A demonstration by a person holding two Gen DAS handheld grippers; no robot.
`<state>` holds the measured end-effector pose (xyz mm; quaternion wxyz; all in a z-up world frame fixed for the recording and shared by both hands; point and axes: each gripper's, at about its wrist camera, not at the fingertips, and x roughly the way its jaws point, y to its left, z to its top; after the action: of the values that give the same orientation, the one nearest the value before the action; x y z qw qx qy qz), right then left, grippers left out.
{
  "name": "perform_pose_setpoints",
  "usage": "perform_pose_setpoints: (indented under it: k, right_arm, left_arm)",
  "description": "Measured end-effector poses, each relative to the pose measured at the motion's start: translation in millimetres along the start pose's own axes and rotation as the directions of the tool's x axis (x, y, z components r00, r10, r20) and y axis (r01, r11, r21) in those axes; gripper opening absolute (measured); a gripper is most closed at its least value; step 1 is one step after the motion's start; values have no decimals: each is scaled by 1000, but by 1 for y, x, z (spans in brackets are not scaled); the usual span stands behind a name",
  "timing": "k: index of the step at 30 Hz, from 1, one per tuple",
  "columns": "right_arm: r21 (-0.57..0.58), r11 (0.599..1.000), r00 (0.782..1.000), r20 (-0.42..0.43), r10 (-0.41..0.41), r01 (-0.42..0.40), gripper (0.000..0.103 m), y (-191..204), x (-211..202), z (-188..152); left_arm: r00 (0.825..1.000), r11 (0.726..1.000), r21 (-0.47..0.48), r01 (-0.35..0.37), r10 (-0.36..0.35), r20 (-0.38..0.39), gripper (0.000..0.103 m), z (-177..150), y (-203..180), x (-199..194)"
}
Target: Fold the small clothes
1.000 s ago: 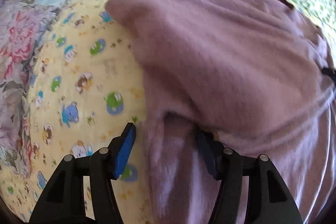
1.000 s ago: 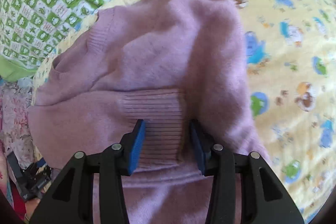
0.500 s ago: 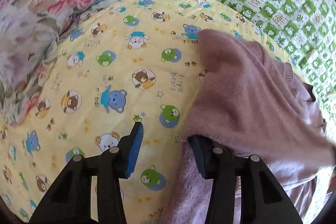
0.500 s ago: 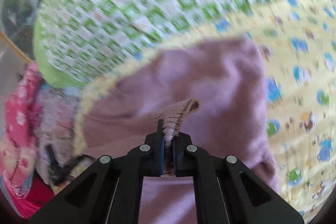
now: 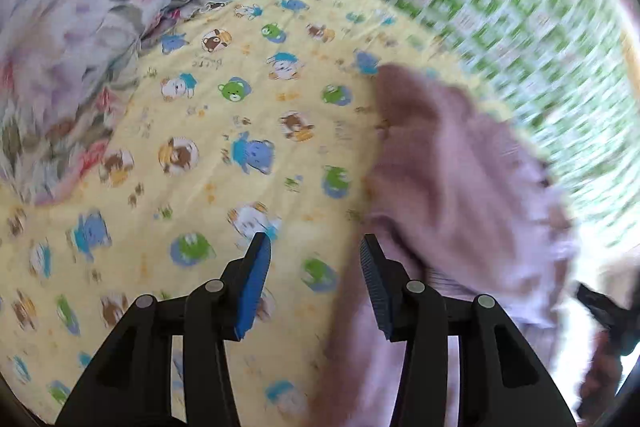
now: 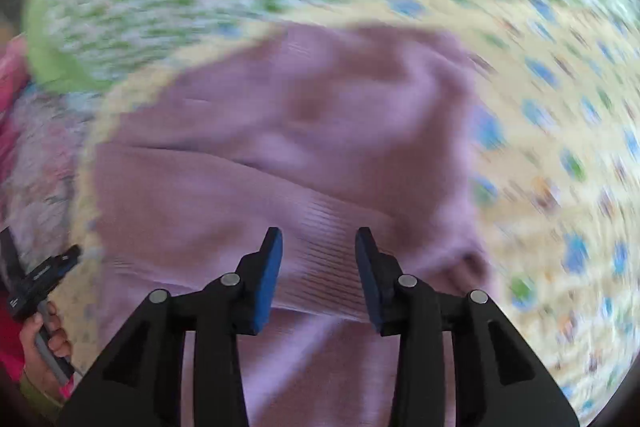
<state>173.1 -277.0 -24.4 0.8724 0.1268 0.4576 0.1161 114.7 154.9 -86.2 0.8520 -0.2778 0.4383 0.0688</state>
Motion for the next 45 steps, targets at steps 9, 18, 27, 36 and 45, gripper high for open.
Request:
perform_pose_setpoints:
  k: [9, 18, 27, 36, 45]
  right_arm:
    - [-307, 871, 923, -177, 343, -383, 39, 210, 96, 92]
    - [-408, 839, 899, -391, 197, -361, 39, 288, 209, 129]
    - [-403, 815, 891, -356, 280, -417, 6, 280, 196, 137]
    - [-245, 842, 873, -223, 434, -481, 6, 243, 214, 144]
    - [-162, 902, 914, -135, 382, -401, 26, 217, 188, 150]
  left_arm:
    - [932, 938, -219, 270, -312, -186, 52, 1, -40, 52]
    - [926, 850, -460, 256, -352, -135, 53, 3, -3, 91]
    - [948, 864, -447, 232, -303, -93, 8, 8, -12, 107]
    - [966, 925, -293, 241, -257, -18, 4, 19, -19, 82]
    - [975, 951, -243, 193, -214, -64, 5, 8, -4, 78]
